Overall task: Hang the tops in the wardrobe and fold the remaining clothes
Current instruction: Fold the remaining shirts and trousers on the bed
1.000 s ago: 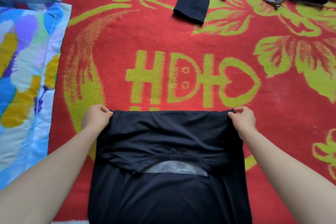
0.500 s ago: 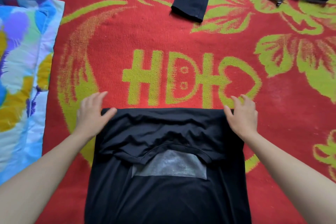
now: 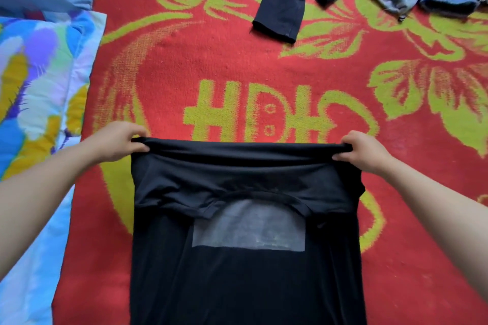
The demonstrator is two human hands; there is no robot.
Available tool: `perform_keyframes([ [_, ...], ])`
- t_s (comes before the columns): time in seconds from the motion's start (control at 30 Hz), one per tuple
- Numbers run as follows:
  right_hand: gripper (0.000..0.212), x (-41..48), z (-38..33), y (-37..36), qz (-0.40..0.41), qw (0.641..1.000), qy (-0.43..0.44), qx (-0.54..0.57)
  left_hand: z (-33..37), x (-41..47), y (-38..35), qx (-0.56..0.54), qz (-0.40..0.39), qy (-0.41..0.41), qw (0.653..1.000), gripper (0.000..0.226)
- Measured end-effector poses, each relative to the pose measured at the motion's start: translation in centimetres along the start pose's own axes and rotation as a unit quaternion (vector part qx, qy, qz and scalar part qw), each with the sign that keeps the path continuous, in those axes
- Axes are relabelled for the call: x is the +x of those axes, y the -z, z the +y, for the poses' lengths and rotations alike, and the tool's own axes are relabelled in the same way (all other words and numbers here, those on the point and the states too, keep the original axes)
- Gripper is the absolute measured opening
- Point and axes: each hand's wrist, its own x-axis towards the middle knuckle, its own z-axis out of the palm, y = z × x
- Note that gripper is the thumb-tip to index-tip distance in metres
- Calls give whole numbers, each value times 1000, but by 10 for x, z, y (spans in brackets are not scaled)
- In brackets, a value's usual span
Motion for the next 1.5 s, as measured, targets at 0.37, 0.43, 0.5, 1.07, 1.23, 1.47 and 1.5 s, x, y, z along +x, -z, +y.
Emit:
perform_keyframes([
  [0.37, 16, -27, -3, 43, -54, 990, 2, 132, 8, -25, 19, -256, 32, 10, 966, 24],
  [0.43, 8, -45, -2, 48, -107, 984, 14, 142, 2, -44, 22, -266, 23, -18, 964, 28],
  [0.5, 14, -65, 2, 47, -137, 982, 33, 124, -4, -66, 16, -219, 21, -69, 973, 35],
  [1.07, 34, -153, 17, -133, 92, 965, 124, -212, 44, -148, -165, 211, 44, -40, 976, 28],
  [1.23, 70, -109, 21, -102, -26, 980, -8, -199, 44, -98, -131, 229, 33, 33, 972, 83],
  [1.47, 19, -77, 40, -76, -89, 982, -58, -158, 14, -68, -96, 322, -112, 4, 940, 32],
  [1.5, 17, -75, 42, -65, -79, 984, -64, -144, 7, -65, -89, 312, -106, -1, 944, 30],
])
